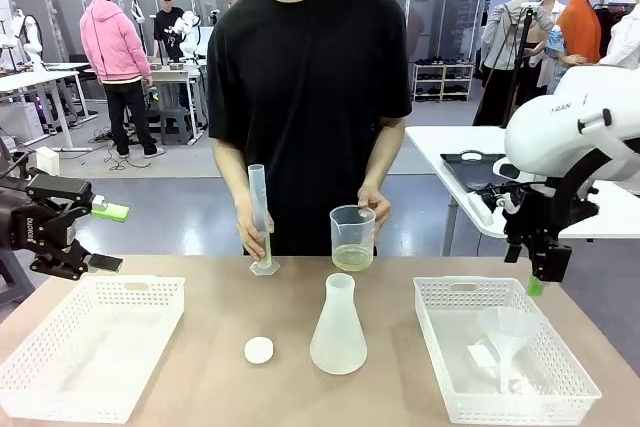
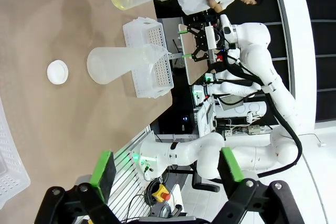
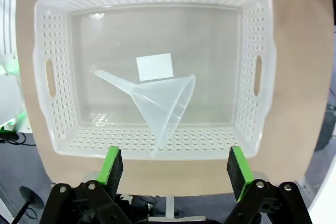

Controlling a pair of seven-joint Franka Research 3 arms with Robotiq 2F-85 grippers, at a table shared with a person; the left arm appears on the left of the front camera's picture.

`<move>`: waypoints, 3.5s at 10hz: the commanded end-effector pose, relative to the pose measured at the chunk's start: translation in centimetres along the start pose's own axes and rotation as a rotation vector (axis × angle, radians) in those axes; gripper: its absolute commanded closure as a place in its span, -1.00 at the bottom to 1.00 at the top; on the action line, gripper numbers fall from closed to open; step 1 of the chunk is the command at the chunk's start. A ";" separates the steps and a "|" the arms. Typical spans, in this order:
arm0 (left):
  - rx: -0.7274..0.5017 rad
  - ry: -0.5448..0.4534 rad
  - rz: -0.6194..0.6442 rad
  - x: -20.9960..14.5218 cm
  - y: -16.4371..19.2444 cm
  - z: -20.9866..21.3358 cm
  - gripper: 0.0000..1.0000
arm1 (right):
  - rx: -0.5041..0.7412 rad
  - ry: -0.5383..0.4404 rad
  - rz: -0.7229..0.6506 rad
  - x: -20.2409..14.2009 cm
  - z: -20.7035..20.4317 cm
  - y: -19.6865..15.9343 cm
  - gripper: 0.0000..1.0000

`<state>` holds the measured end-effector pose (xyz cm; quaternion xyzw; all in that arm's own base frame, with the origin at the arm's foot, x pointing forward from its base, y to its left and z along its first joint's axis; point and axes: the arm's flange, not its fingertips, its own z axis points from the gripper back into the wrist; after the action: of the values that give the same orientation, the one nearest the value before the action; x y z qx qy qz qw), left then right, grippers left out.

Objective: Prepare the solutions needed for the experiment.
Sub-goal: Pick up the Plastic Funnel and insert it into the Big flask.

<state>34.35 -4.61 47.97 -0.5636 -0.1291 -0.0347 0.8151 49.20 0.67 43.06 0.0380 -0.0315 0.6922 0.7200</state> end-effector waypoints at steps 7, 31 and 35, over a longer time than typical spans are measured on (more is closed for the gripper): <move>-0.025 -0.007 -0.014 -0.1 -0.2 -0.1 -1.00 | 0.150 -0.078 0.019 -0.1 -3.4 -0.5 -1.00; -0.025 -0.007 -0.014 -0.1 -0.2 -0.1 -1.00 | 0.245 -0.038 -0.043 -0.6 -6.4 -1.4 1.00; -0.025 -0.007 -0.014 -0.1 -0.2 -0.1 -1.00 | 0.017 0.080 0.049 2.2 -1.0 0.2 1.00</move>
<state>34.36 -4.62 47.97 -0.5640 -0.1290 -0.0346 0.8149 50.26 2.37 41.36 0.0682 0.0186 0.7089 0.7018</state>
